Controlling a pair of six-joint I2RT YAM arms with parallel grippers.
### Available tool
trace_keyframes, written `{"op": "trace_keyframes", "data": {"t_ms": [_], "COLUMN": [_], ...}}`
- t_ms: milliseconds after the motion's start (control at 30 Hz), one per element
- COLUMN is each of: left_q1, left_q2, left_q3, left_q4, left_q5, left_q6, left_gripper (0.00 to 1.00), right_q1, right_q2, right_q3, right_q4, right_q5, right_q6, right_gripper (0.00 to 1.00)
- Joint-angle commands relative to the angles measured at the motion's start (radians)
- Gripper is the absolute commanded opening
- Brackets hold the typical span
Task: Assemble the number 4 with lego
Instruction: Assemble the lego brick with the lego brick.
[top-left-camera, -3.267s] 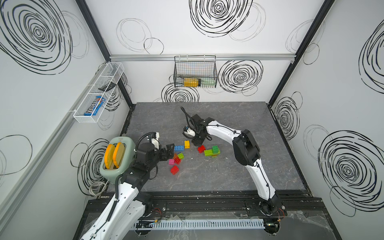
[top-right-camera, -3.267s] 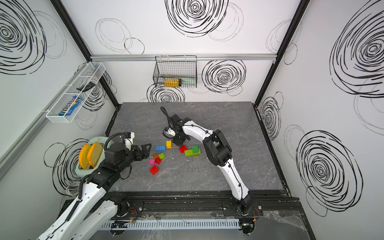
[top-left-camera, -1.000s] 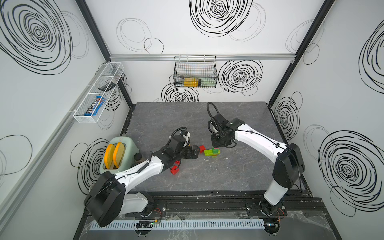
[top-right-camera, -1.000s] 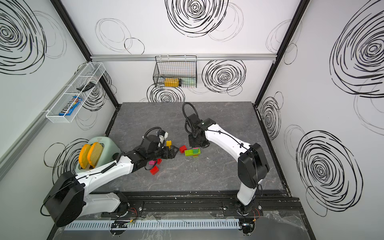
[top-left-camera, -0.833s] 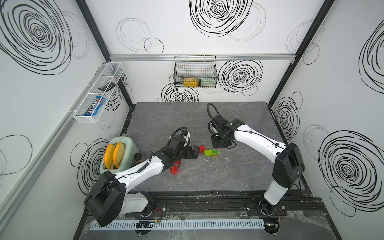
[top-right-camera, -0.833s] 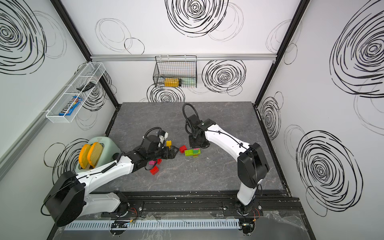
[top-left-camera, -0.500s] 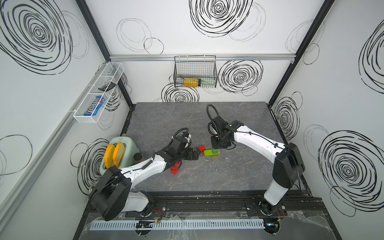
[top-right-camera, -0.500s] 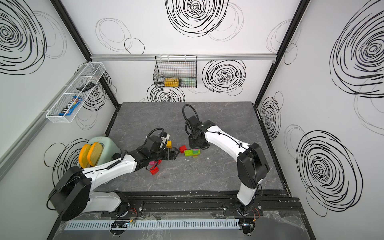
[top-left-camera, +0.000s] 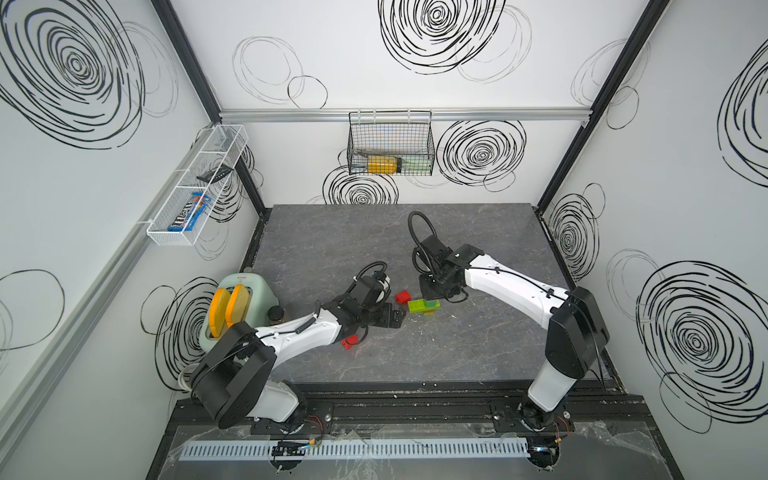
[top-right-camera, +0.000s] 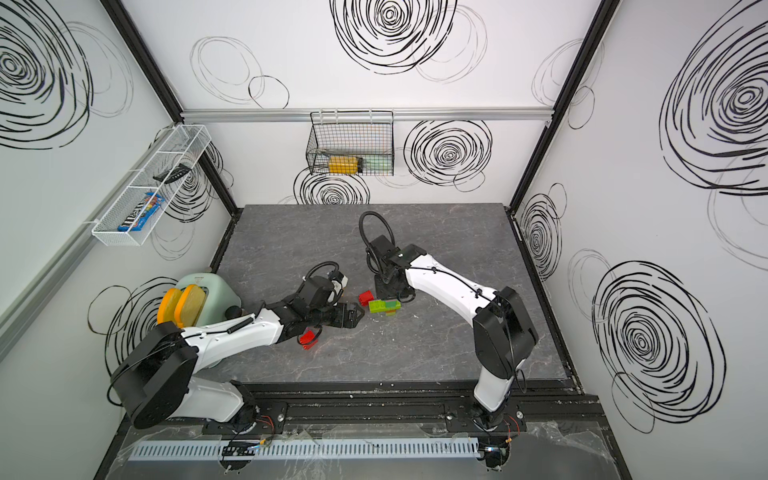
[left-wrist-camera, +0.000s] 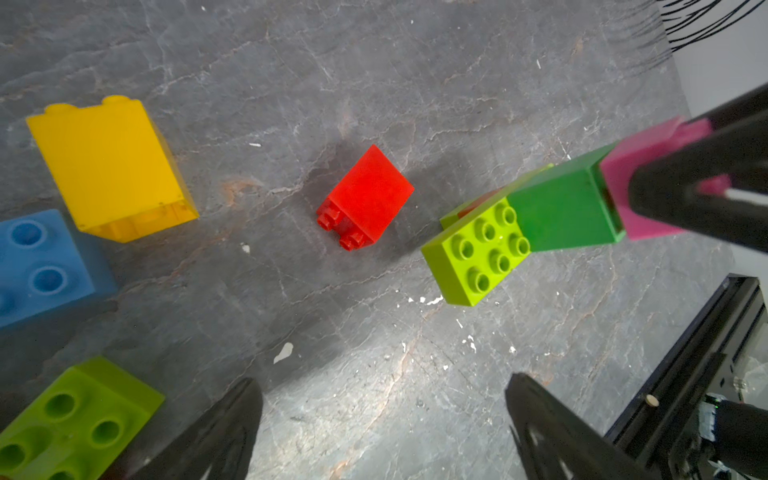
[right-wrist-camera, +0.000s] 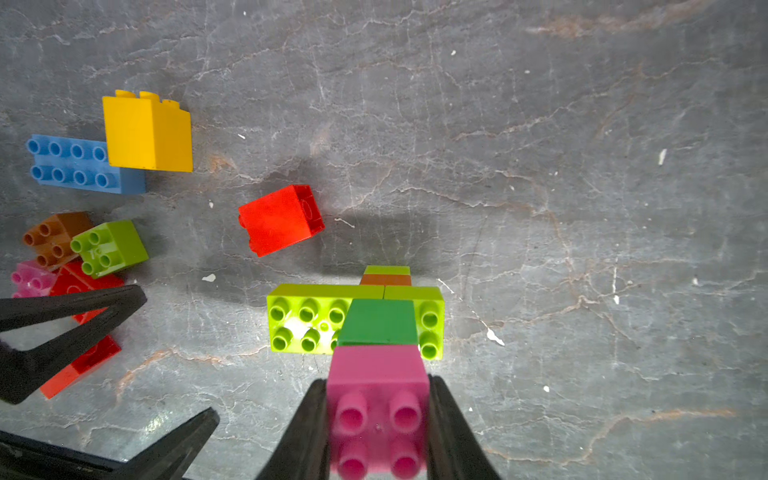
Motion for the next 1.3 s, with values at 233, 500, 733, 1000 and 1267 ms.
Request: {"op": "trace_keyframes", "data": {"t_ms": [233,500,733,1000,1267], "left_q1": [0.043,0.067,0.067,0.065,0.047], "left_q2": [-0.015,-0.019,-0.022,-0.028,-0.037], "left_q3": [0.001,-0.005,-0.011,0.003,0.010], "left_q4": [0.030,0.035,0.046,0.018,-0.014], "left_q5": [0.022,0.044,0.058,0.070,0.067], "left_q6": [0.010,0.009,0.010,0.018,0.029], "left_gripper": [0.96,0.96,0.96,0.96,0.96], "right_q1": [0.041,0.045,0.046,0.036,0.032], "right_q2": [0.214,0.229,0.227,0.159,0.118], "right_q3": [-0.197,-0.286,-0.339,-0.231,-0.093], "right_q4": [-0.093,-0.097,-0.035,-0.047,-0.065], "right_q5": [0.004,0.023,-0.002,0.025,0.085], "right_q6": [0.013,0.003,0.055,0.174,0.234], "right_gripper": [0.00,0.00,0.00,0.13,0.35]}}
